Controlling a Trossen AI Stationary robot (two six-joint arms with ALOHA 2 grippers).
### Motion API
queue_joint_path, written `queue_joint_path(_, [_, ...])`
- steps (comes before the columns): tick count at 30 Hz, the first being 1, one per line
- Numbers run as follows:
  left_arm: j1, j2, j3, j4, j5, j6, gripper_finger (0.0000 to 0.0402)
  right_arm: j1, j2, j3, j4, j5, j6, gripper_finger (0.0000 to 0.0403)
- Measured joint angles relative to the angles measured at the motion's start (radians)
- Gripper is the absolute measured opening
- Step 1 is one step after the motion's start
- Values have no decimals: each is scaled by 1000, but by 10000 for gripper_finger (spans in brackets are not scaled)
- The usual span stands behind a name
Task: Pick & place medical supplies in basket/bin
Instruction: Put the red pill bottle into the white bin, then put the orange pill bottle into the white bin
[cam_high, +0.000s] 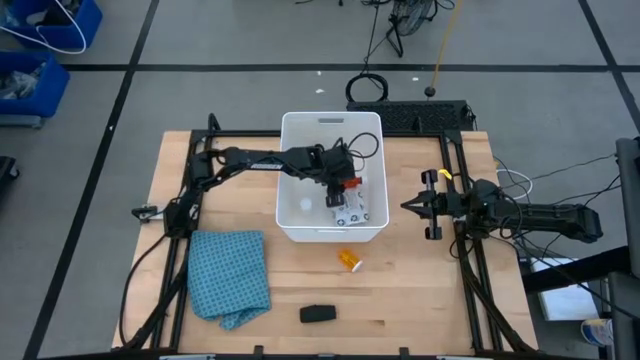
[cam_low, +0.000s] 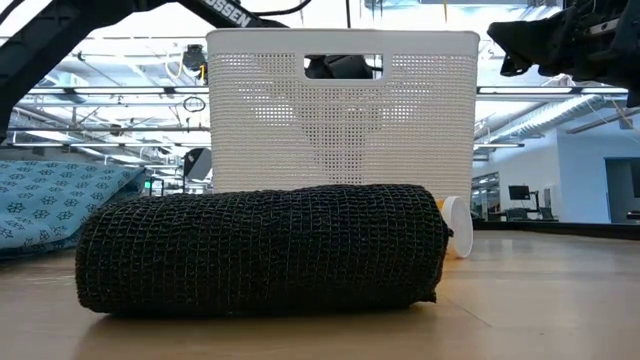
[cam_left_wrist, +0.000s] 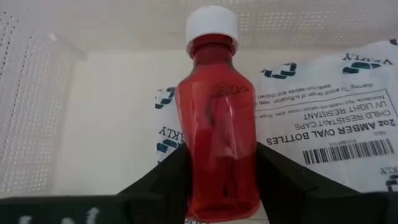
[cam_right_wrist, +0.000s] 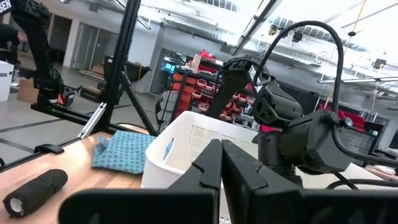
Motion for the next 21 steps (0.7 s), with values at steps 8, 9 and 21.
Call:
queue_joint_path(8, [-20,-7,1,59,-15,24,265,0,0,0,-8,0,36,0])
queue_joint_path(9, [-21,-6,10,54,-18,24,278,0,0,0,-8,0,42,0])
queue_joint_path(21, [-109,-73,251,-241,-187,127,359,0,0,0,-37,-2,76,0])
